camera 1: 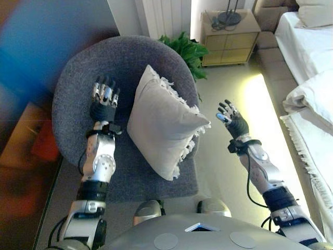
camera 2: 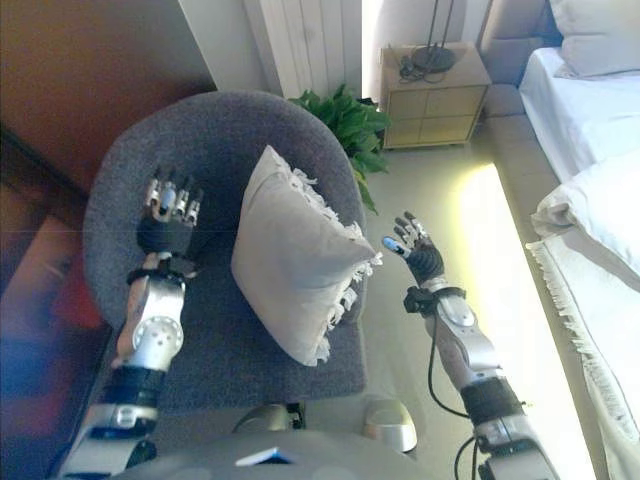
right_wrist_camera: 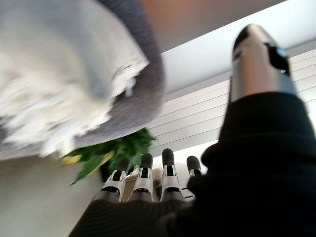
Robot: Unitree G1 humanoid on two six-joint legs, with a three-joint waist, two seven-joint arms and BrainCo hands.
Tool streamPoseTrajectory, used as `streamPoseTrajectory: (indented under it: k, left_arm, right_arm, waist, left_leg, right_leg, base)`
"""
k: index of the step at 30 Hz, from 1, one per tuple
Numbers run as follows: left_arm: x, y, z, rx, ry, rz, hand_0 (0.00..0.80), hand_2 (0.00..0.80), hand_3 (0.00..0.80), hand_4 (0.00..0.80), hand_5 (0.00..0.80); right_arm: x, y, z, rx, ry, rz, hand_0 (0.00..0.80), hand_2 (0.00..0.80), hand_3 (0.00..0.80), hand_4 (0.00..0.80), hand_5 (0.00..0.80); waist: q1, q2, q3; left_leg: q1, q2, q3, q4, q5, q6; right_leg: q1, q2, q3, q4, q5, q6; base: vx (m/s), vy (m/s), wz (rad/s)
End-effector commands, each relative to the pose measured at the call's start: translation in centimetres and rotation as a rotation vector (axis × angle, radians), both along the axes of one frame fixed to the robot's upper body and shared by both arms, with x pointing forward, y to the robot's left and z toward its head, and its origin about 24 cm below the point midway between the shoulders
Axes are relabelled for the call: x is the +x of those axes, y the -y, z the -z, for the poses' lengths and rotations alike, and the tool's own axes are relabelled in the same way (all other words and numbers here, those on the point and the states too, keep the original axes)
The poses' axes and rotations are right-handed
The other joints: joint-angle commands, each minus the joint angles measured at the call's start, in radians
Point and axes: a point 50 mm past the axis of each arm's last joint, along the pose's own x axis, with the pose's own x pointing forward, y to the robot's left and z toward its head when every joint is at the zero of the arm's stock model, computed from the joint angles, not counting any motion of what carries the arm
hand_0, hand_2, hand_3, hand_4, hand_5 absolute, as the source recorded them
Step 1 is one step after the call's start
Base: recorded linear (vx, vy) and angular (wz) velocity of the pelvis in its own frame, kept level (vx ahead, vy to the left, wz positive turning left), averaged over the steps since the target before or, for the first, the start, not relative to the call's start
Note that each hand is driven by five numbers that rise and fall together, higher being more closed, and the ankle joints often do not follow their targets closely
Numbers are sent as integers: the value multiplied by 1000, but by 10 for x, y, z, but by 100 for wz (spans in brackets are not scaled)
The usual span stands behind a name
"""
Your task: Pick up the cushion and take it to the sofa
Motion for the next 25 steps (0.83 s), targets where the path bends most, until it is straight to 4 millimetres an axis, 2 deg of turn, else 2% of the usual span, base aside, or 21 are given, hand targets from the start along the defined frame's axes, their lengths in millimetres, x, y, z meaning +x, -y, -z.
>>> streamPoseTrajectory:
  k: [1, 5, 8, 11, 16, 25]
  left_arm:
    - [1, 8, -21, 121, 111, 122, 0, 0, 0, 0, 0]
    - [-16, 17, -5, 108, 78, 241, 0, 0, 0, 0, 0]
    - [-29, 22, 5, 72, 50, 287, 0, 0, 0, 0, 0]
    - [-38, 22, 14, 121, 23, 299, 0, 0, 0, 0, 0]
    - [-37, 29, 17, 137, 26, 360, 0, 0, 0, 0, 0]
    - [-34, 30, 15, 135, 24, 336, 0, 0, 0, 0, 0]
  right_arm:
    - [8, -7, -32, 148, 226, -13, 0, 0, 0, 0, 0]
    - [-1, -11, -15, 270, 180, -23, 0, 0, 0, 0, 0]
    - [-9, -13, 0, 294, 134, -13, 0, 0, 0, 0, 0]
    - [-16, -10, 8, 326, 98, -4, 0, 0, 0, 0, 0]
    - [-15, -15, 11, 351, 95, -22, 0, 0, 0, 0, 0]
    - [-18, -27, 16, 354, 64, -38, 0, 0, 0, 0, 0]
  waist:
    - [29, -75, 2]
    - [45, -77, 8]
    - [50, -79, 13]
    - [49, -82, 18]
    - [46, -86, 33]
    - [39, -82, 30]
  left_leg:
    - [40, -14, 22, 38, -91, -24]
    - [37, -21, 23, 18, -85, -16]
    - [39, -24, 29, 4, -83, -10]
    - [40, -27, 37, 3, -85, -3]
    - [30, -32, 45, 0, -84, 9]
    - [41, -42, 56, -13, -88, 20]
  right_leg:
    - [12, -48, 40, -236, 229, 97]
    - [5, -50, 27, -249, 245, 103]
    - [3, -52, 25, -254, 254, 108]
    - [-2, -56, 24, -249, 257, 114]
    - [-21, -60, 33, -242, 263, 119]
    - [-20, -68, 40, -249, 270, 129]
  base:
    - [-112, 18, -2]
    - [-93, 23, -1]
    - [-53, 31, 0]
    - [-39, 28, 9]
    - [-56, 17, 1]
    - [1, 12, -2]
